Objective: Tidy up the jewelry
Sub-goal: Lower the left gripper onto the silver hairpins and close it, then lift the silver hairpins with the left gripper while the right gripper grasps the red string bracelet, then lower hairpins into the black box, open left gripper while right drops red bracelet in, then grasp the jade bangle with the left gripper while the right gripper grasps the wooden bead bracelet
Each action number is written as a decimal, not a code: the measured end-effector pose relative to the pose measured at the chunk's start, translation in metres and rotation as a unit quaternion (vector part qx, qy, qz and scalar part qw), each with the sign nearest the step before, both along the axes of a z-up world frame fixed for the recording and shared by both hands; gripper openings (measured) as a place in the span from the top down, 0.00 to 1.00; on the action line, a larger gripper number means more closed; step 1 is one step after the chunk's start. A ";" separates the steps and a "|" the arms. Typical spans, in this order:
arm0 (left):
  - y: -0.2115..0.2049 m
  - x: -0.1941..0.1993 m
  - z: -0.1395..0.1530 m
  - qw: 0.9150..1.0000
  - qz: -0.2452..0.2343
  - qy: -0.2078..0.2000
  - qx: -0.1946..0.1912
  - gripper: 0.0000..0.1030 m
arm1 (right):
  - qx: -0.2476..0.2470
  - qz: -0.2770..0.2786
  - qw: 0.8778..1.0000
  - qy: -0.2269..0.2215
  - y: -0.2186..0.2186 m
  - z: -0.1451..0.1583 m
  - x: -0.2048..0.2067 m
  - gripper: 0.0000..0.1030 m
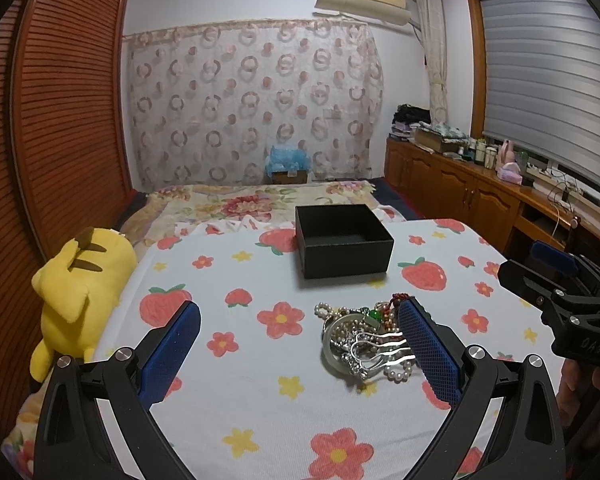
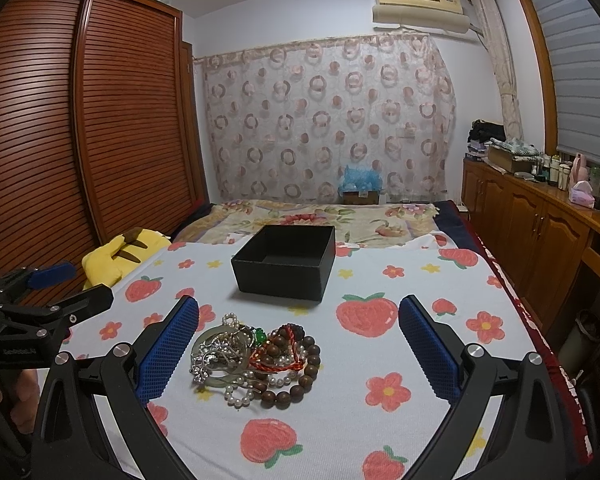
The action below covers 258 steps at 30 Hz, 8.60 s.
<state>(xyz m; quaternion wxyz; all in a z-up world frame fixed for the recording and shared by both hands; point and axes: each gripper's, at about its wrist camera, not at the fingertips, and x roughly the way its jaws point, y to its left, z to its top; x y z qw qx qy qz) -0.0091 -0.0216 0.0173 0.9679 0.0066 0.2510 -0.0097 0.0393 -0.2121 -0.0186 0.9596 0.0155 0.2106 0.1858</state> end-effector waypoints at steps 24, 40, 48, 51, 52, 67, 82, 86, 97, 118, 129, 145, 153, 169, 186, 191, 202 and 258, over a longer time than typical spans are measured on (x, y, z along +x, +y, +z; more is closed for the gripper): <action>-0.010 0.050 -0.079 0.987 -0.101 0.121 -0.007 0.08 | -0.041 0.041 0.995 0.085 -0.012 -0.069 0.018 0.13; -0.051 0.080 -0.103 0.970 -0.166 0.167 0.064 0.22 | -0.037 0.044 0.993 0.107 -0.028 -0.081 0.026 0.13; -0.061 0.086 -0.108 0.964 -0.185 0.171 0.091 0.22 | -0.031 0.047 0.993 0.107 -0.028 -0.081 0.027 0.13; -0.063 0.086 -0.112 0.960 -0.193 0.175 0.098 0.23 | -0.029 0.047 0.993 0.107 -0.027 -0.081 0.027 0.13; -0.065 0.085 -0.113 0.961 -0.191 0.174 0.104 0.25 | -0.029 0.047 0.993 0.107 -0.027 -0.081 0.027 0.13; -0.049 0.073 -0.098 0.968 -0.191 0.154 0.053 0.57 | -0.033 0.047 0.993 0.106 -0.027 -0.080 0.027 0.13; -0.026 0.051 -0.074 0.979 -0.169 0.111 0.017 0.57 | -0.071 0.099 0.987 0.101 0.004 -0.065 0.034 0.34; -0.022 0.048 -0.072 0.981 -0.163 0.102 0.012 0.57 | -0.084 0.124 0.981 0.120 0.017 -0.069 0.052 0.54; -0.012 0.043 -0.060 0.986 -0.148 0.079 0.013 0.57 | -0.071 0.151 0.969 0.179 0.037 -0.085 0.098 0.82; 0.001 0.060 -0.034 0.989 -0.135 0.052 0.017 0.57 | -0.068 0.160 0.980 0.093 0.034 -0.014 0.099 0.97; 0.003 0.103 -0.012 0.991 -0.129 0.039 0.023 0.57 | -0.074 0.140 0.984 0.086 0.025 -0.005 0.130 0.97; -0.014 0.183 0.000 0.993 -0.102 0.036 0.037 0.57 | -0.055 0.122 0.987 0.088 0.015 -0.002 0.159 0.97; -0.018 0.227 -0.027 0.993 -0.096 0.072 0.020 0.57 | -0.056 0.118 0.987 0.096 0.019 -0.004 0.185 0.97; -0.011 0.236 -0.023 0.992 -0.105 0.069 -0.003 0.51 | -0.041 0.122 0.985 0.112 0.030 -0.014 0.206 0.97; 0.022 0.185 -0.039 0.992 -0.091 0.087 0.000 0.43 | -0.060 0.140 0.976 0.155 0.071 -0.045 0.225 0.78; 0.024 0.167 -0.049 0.991 -0.092 0.098 0.001 0.42 | -0.059 0.134 0.978 0.146 0.063 -0.039 0.218 0.67; 0.018 0.123 -0.076 0.986 -0.110 0.128 0.000 0.37 | -0.108 0.151 0.974 0.133 0.033 -0.052 0.152 0.67; -0.012 0.087 -0.057 0.984 -0.133 0.119 0.006 0.33 | -0.125 0.178 0.960 0.177 0.024 -0.092 0.108 0.87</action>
